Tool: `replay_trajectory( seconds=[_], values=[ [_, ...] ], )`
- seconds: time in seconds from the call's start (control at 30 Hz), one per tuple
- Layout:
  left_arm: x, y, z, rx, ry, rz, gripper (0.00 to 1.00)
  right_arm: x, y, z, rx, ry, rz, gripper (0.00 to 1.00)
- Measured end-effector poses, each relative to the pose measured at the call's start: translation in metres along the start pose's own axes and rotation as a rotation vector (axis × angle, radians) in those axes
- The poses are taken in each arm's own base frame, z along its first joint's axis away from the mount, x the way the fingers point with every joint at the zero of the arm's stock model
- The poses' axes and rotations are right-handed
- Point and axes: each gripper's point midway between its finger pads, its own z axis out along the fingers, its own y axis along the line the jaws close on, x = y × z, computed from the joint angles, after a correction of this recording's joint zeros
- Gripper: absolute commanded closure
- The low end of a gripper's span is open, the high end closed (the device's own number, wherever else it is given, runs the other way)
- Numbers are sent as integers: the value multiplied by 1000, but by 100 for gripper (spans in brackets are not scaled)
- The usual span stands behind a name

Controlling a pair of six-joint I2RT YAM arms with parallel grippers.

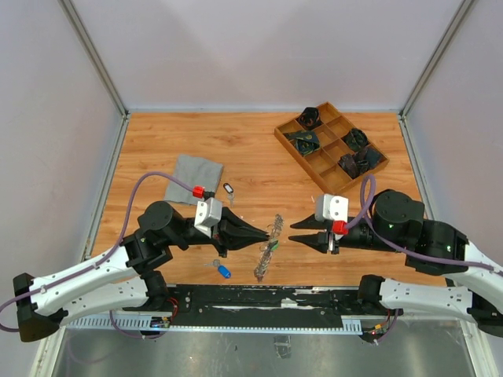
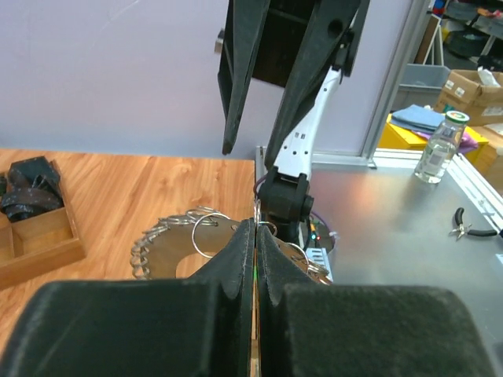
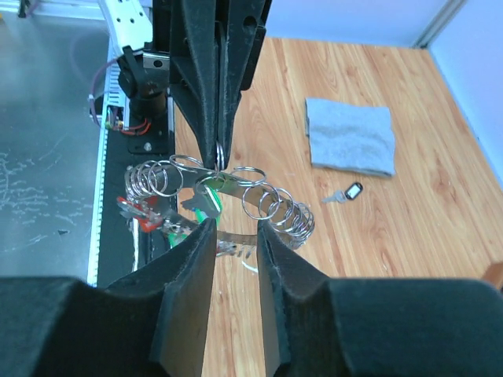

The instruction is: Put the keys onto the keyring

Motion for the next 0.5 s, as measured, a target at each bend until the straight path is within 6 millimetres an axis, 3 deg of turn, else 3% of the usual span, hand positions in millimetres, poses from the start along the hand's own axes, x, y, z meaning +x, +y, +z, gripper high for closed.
replay_trajectory(
  seconds=[0.27,0.5],
  values=[
    [-10,-4,-2,7,-31,-2,99,-1,8,21,-44,-74,12,76],
    [-10,-4,-2,7,-31,-1,99,8,15,33,-77,-69,37,70]
  ],
)
